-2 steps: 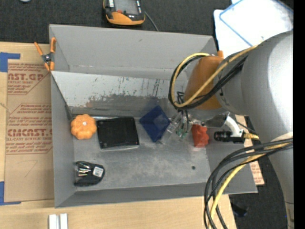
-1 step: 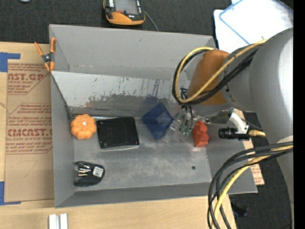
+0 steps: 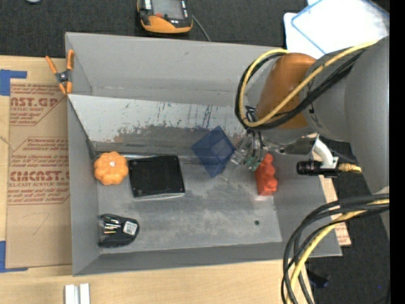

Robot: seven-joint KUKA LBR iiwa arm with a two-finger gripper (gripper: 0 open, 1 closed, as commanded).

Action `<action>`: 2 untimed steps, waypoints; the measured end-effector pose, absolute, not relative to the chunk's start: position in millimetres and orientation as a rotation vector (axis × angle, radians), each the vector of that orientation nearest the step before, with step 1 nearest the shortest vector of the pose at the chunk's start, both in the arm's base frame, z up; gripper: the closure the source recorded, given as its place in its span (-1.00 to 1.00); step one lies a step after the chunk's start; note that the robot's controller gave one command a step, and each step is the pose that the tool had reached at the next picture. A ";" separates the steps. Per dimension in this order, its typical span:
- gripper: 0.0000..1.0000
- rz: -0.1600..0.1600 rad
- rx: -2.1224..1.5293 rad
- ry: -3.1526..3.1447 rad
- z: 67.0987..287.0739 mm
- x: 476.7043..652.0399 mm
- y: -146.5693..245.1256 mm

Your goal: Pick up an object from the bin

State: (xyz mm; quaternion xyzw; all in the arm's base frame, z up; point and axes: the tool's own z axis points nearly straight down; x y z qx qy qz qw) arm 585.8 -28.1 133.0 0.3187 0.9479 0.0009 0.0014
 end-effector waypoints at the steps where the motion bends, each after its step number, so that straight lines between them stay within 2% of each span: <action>1: 1.00 0.004 0.999 2.975 149.3 586.0 -27.8; 2: 1.00 0.004 0.998 2.976 165.7 586.0 -27.7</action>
Offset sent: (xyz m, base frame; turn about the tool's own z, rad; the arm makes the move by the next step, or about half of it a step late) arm 0.0009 -0.0001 0.0472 -0.0007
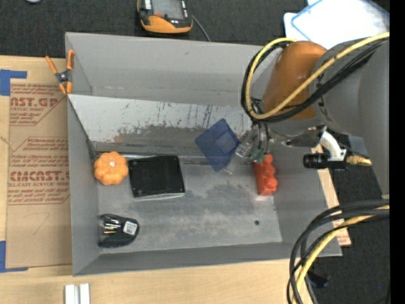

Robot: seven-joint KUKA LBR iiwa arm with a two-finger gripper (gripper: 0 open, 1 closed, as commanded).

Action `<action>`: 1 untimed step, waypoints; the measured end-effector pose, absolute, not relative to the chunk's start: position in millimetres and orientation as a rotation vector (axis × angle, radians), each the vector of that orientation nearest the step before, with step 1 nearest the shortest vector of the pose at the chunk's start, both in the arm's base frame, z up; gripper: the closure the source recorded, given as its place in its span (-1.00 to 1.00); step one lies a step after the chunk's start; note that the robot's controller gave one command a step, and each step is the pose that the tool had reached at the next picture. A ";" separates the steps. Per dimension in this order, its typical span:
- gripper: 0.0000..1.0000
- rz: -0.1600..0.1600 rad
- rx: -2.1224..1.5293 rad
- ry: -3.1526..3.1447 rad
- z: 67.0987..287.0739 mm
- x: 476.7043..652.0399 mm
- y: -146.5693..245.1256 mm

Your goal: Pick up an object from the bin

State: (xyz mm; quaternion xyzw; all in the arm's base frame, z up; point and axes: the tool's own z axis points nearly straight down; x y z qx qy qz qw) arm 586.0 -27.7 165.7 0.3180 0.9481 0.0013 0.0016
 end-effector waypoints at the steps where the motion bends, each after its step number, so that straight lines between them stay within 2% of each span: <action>1: 1.00 0.006 0.996 2.973 179.1 586.6 -27.4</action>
Offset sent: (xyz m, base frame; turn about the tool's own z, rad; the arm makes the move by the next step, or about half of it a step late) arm 0.0009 0.0002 0.0110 -0.0006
